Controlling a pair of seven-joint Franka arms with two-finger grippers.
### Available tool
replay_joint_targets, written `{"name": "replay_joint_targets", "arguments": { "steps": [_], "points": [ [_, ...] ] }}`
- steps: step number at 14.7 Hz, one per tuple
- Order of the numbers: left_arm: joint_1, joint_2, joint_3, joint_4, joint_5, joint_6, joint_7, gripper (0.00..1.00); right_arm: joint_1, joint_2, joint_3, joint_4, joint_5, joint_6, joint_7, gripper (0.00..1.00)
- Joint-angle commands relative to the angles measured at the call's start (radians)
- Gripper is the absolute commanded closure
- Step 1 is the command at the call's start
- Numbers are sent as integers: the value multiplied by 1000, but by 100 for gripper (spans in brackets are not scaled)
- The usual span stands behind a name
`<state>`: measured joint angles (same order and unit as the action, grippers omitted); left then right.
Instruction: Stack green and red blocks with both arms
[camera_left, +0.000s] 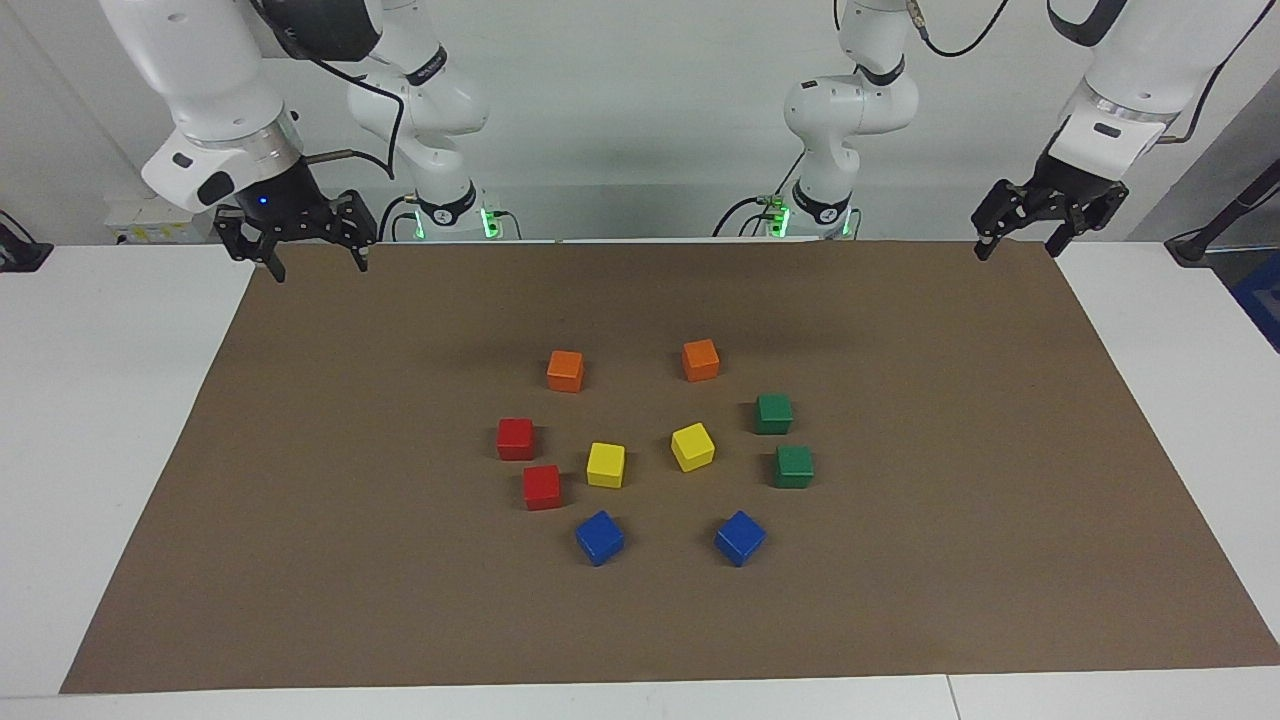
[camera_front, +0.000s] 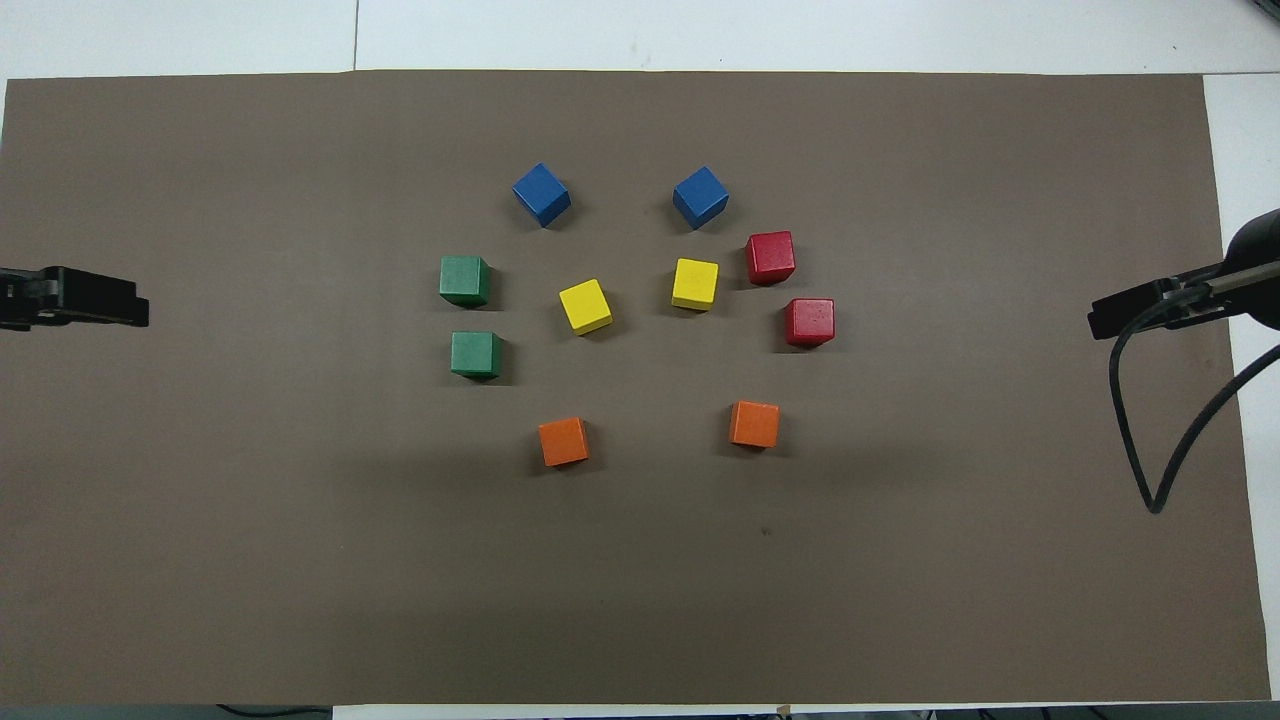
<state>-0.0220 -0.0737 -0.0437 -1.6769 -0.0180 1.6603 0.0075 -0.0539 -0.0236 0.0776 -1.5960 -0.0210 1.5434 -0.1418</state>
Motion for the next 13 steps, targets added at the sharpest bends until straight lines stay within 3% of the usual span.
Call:
{"name": "replay_joint_targets", "arguments": {
  "steps": [1,7,9,13],
  "points": [
    [-74,-11,4,-106,7,99,-17,0,-6,-19,4,-24,13,15,-10,0],
    [-213,132,2,-231,-17,343,-101,0,11,-21,10,-35,13,50,36,0],
    [-243,140,2,-308,-19,442,-104,0,79,-18,14,-71,13,112,147,3],
    [-299,212,2,-334,-19,555,-107,0,176,72,14,-94,13,243,260,3]
  ]
}}
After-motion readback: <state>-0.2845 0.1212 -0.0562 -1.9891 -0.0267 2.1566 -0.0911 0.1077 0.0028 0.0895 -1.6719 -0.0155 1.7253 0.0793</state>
